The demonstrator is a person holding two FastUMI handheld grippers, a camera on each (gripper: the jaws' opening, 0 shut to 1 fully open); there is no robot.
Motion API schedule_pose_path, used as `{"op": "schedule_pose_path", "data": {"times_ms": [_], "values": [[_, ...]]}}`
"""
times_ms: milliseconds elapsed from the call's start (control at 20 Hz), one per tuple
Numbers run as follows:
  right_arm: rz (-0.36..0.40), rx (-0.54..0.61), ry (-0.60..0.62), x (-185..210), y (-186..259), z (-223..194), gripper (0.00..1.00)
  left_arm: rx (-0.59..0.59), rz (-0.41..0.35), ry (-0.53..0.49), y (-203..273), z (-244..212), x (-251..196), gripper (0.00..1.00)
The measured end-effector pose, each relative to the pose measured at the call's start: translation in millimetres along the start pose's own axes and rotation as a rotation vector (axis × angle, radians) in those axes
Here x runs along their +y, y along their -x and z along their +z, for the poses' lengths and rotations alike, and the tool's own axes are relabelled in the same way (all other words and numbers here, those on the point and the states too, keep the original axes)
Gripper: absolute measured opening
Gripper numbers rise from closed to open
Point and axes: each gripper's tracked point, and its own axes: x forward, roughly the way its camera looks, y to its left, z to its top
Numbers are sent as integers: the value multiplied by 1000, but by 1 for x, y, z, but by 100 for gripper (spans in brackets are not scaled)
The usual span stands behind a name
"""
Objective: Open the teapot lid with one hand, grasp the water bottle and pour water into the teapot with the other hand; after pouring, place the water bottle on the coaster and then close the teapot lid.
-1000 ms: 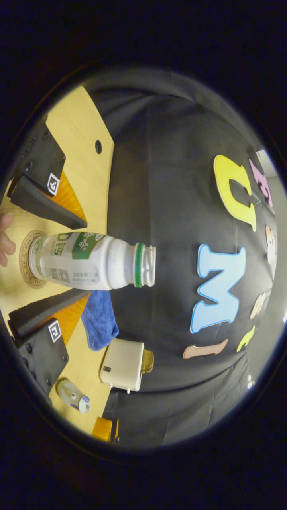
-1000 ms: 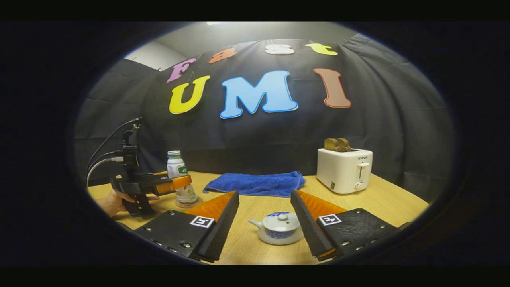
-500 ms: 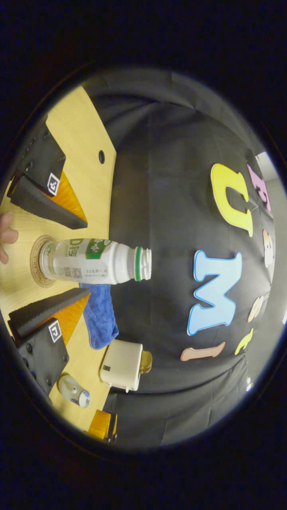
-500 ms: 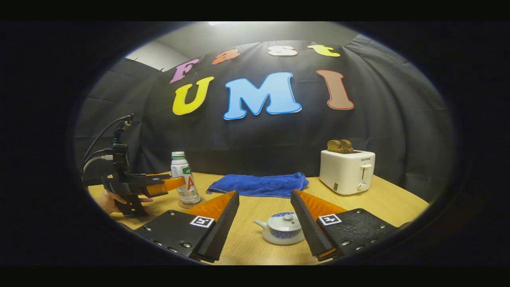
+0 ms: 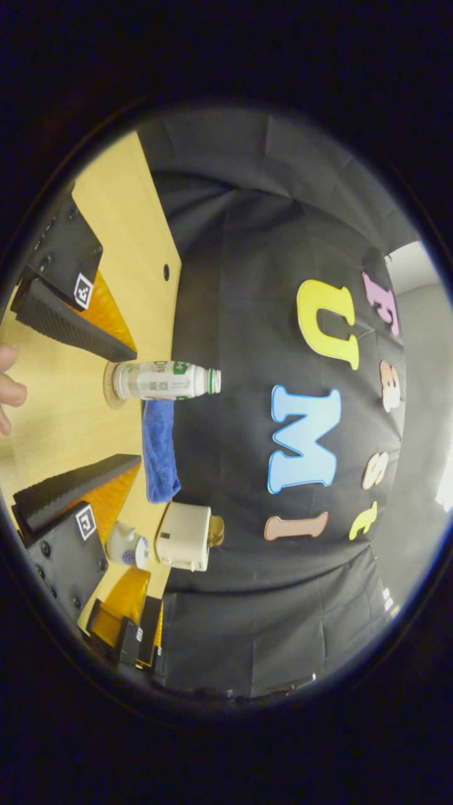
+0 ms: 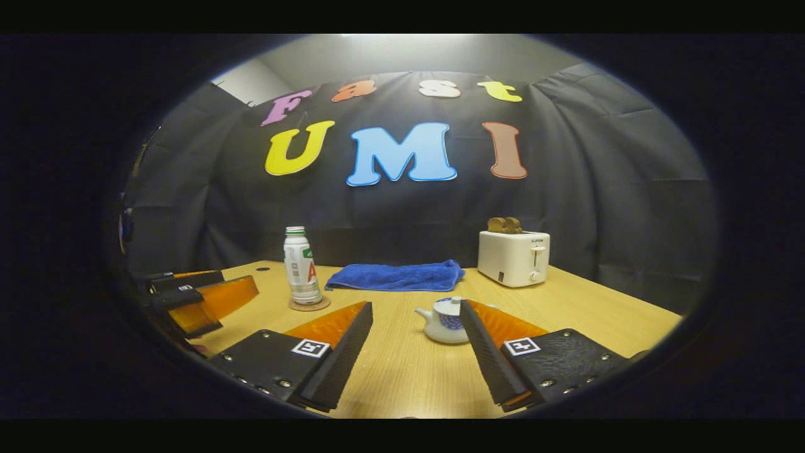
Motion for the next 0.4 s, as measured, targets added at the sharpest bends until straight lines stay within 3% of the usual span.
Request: {"op": "schedule_pose_path", "data": {"times_ms": [150, 300, 350, 400], "values": [[-3, 13, 0, 11, 17, -13, 86, -13, 47, -54, 21, -12, -1, 100], [-36, 20, 26, 12, 23, -20, 93, -34, 62, -52, 32, -13, -5, 100], [-51, -5, 13, 12, 24, -17, 100, -28, 59, -70, 33, -15, -8, 100], [-51, -4, 14, 17, 23, -19, 95, -17, 65, -79, 32, -18, -8, 100]]}}
